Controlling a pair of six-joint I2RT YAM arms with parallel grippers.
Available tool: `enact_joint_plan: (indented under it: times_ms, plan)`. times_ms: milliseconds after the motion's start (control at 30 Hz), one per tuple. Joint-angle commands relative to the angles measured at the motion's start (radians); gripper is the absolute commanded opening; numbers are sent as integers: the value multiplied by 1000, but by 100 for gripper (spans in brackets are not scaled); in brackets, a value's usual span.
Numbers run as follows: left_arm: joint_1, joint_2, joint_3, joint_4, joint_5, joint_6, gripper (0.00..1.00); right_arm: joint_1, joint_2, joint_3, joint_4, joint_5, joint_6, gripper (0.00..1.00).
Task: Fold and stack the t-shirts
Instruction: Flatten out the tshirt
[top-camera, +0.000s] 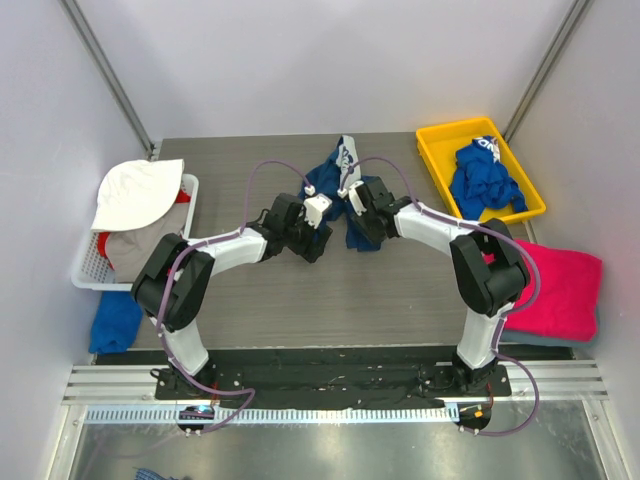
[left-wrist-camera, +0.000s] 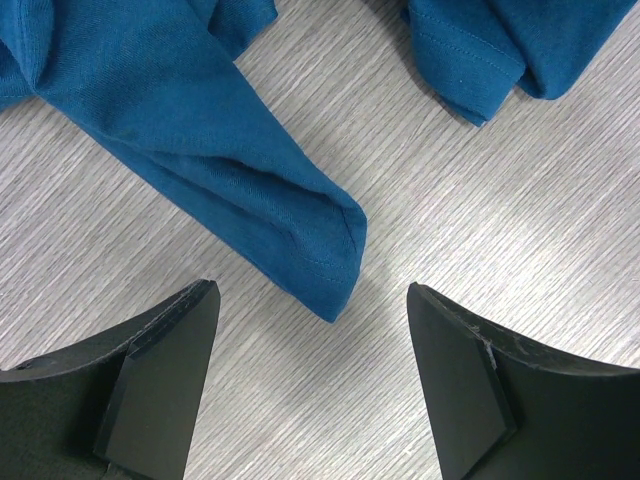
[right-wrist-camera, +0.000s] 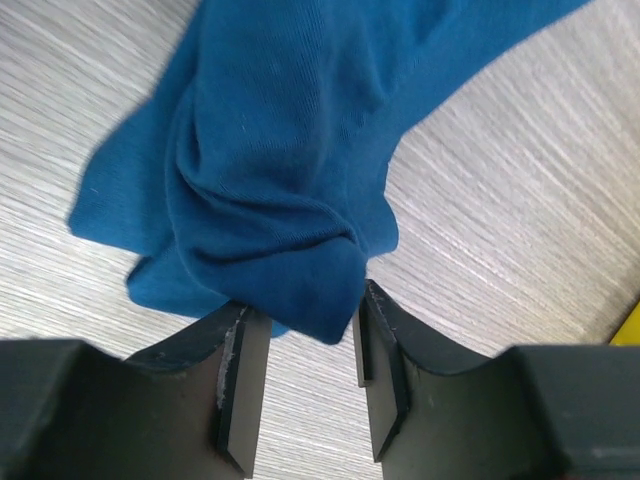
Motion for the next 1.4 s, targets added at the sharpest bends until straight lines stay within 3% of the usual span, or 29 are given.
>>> enact_joint_plan:
  times_ms: [0, 167, 333, 400, 767, 967, 1067, 1167, 1300, 1367]
  plan:
    - [-4, -1, 3, 10, -6, 18, 80, -9, -19, -15, 38, -22, 0, 42]
    - [-4, 3, 4, 9, -9, 19, 80, -10, 4, -12, 36, -38, 17, 23]
    - [-4, 11, 6, 9, -12, 21, 80, -10, 0, -3, 33, -47, 26, 12]
    - [-4, 13, 7, 9, -15, 21, 80, -10, -3, -1, 33, -42, 26, 1]
    - [-12, 49, 48, 9, 11, 9, 79, -10, -36, -12, 27, -27, 28, 1]
    - [-26, 102, 84, 9, 14, 13, 70, -10, -37, -18, 25, -24, 26, 1]
    - [-26, 143, 108, -17, 12, 21, 60, -12, -45, -22, 24, -24, 23, 1]
    - [-26, 172, 125, -30, 14, 27, 40, -10, -57, -32, 22, -21, 20, 1]
    - [-26, 174, 131, -53, 11, 38, 0, -12, -72, -47, 24, -13, 20, 1]
    - [-26, 145, 127, -71, -6, 48, 0, -14, -88, -50, 18, -3, 22, 1]
